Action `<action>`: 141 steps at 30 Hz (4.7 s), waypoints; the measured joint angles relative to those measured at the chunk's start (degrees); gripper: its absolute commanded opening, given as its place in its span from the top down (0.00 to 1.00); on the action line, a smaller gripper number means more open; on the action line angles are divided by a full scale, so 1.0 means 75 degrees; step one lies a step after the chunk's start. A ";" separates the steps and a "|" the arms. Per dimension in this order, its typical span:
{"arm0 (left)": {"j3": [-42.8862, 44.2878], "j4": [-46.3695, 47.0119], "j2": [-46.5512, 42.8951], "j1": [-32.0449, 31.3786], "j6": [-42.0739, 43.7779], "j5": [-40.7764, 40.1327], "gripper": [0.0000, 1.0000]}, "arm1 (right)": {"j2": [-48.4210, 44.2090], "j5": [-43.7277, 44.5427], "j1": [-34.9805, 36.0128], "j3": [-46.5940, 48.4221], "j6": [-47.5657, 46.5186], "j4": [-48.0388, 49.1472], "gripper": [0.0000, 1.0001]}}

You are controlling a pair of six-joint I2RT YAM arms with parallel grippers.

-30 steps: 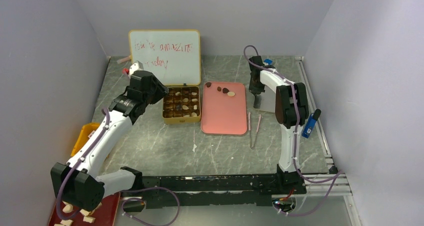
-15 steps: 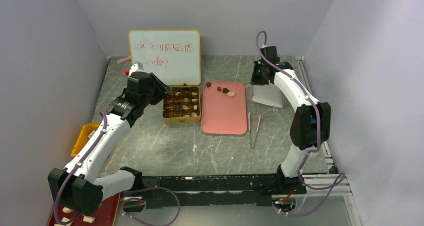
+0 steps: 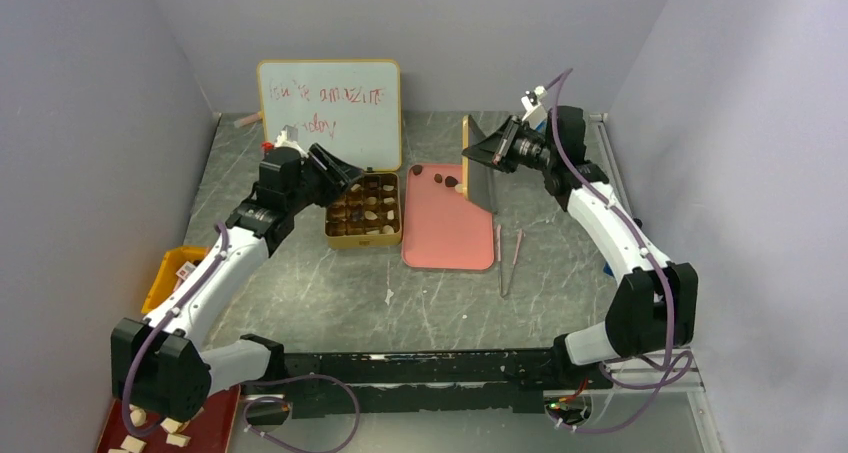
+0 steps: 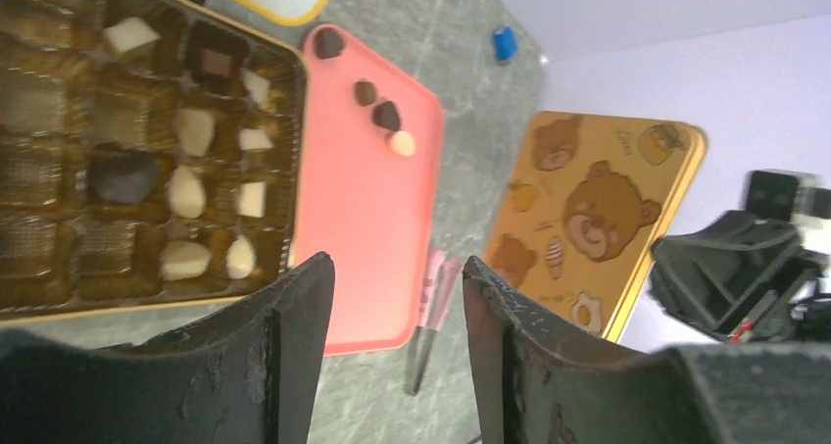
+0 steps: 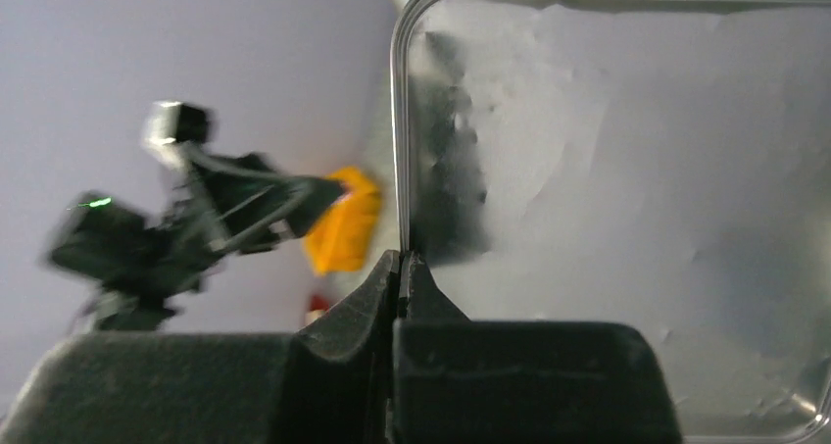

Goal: Pack the chocolate
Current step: Pick up the box lid from the center of the board, then close the box lid on the packing box.

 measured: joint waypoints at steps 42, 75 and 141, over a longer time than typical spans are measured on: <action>-0.1816 1.0966 0.3719 0.0254 -0.4602 0.3736 0.25 | 0.2990 -0.0262 0.1513 -0.0836 1.0372 1.2380 1.00; -0.2110 1.1453 0.4112 0.0146 -0.4616 0.3547 0.24 | 0.3051 -0.0050 0.2107 -0.0577 1.0375 1.2423 1.00; -0.2958 1.2689 0.3471 0.0664 -0.6467 0.2696 0.95 | 0.3124 -0.1408 0.1035 -0.4028 0.9941 1.2782 0.55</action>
